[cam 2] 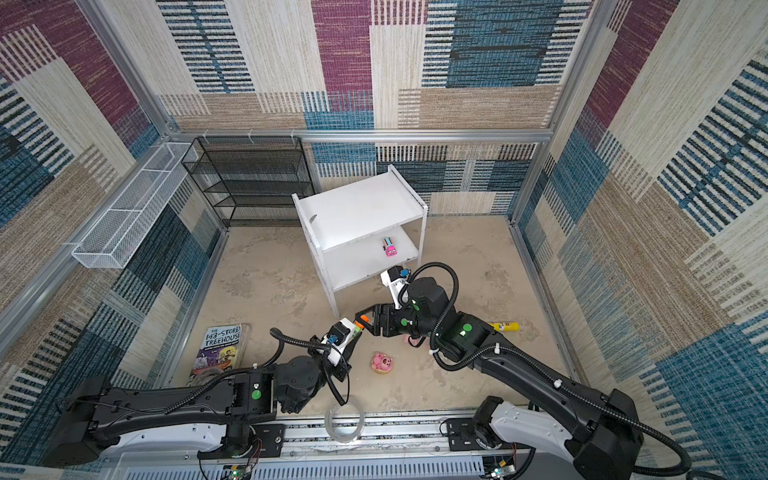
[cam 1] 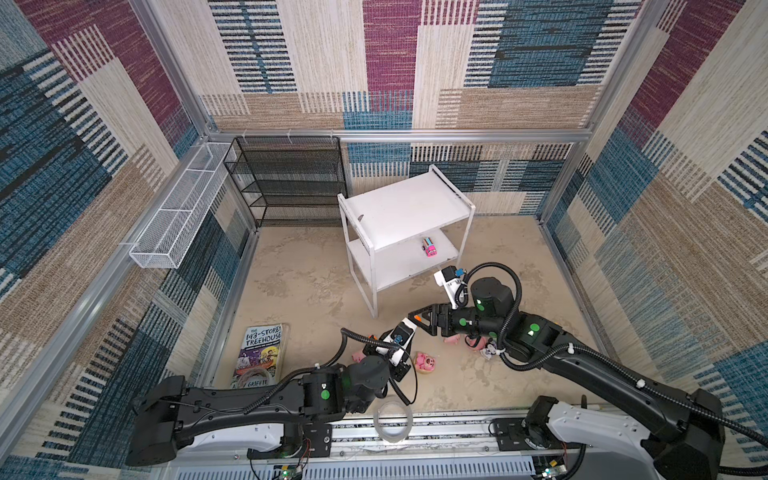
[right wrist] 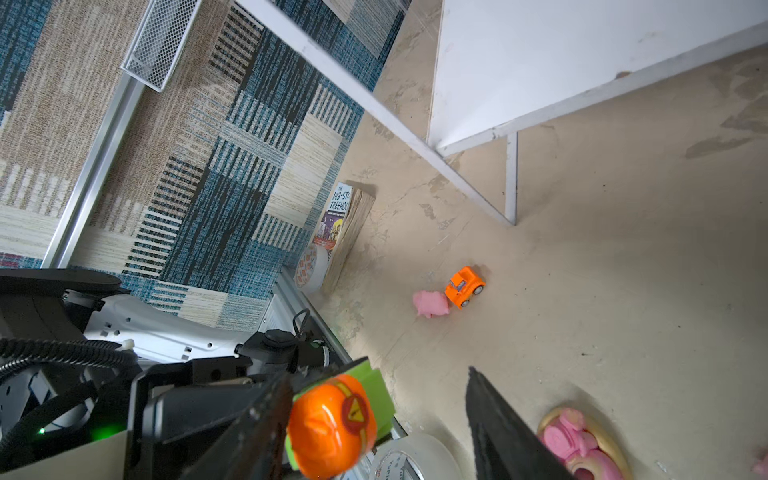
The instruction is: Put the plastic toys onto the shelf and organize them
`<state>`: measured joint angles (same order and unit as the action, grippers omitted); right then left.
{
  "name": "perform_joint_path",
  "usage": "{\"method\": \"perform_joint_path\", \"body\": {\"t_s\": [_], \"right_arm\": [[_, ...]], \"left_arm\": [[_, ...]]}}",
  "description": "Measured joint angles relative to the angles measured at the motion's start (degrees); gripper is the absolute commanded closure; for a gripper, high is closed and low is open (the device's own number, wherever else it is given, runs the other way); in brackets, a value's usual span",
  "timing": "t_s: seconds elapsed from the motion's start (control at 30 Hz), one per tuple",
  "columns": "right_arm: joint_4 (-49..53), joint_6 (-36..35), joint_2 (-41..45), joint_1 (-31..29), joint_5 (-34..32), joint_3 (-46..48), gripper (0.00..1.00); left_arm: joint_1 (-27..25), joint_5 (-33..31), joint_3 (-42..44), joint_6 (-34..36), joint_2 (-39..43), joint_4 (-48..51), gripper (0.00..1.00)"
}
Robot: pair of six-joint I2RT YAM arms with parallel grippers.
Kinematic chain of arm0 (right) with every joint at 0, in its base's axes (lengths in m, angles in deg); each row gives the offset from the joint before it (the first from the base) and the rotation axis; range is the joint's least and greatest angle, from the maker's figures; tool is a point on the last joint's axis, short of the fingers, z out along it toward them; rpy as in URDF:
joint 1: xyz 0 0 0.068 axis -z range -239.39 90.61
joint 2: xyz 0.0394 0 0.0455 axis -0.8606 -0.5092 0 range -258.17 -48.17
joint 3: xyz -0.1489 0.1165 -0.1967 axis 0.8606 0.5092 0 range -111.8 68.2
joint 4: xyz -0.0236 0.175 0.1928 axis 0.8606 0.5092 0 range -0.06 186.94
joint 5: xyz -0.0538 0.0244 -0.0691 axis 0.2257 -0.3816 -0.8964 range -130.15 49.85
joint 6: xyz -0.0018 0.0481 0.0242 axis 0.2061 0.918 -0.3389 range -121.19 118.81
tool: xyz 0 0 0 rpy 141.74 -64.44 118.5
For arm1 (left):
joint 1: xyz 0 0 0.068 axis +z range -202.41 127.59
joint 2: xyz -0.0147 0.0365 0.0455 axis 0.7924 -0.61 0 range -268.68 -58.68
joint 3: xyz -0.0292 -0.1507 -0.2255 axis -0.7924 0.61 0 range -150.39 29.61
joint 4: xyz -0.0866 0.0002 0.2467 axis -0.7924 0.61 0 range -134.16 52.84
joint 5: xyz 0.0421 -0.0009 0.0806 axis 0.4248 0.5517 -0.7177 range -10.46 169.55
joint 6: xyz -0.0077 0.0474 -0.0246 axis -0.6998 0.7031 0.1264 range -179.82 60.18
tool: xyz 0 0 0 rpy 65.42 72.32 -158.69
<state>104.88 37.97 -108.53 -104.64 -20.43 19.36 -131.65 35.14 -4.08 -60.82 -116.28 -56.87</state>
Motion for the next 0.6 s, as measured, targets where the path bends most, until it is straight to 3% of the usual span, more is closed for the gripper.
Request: {"method": "perform_joint_path", "body": {"t_s": [0.2, 0.6], "right_arm": [[-0.61, 2.62, -0.96, -0.15, 0.22, 0.66, 0.36], [-1.40, 5.88, -3.69, -1.81, -1.40, -0.33, 0.65]], "left_arm": [[-1.55, -6.14, 1.51, 4.55, -4.90, -8.28, 0.79], [-5.05, -16.44, 1.44, 17.77, -17.44, -27.87, 0.78]]}}
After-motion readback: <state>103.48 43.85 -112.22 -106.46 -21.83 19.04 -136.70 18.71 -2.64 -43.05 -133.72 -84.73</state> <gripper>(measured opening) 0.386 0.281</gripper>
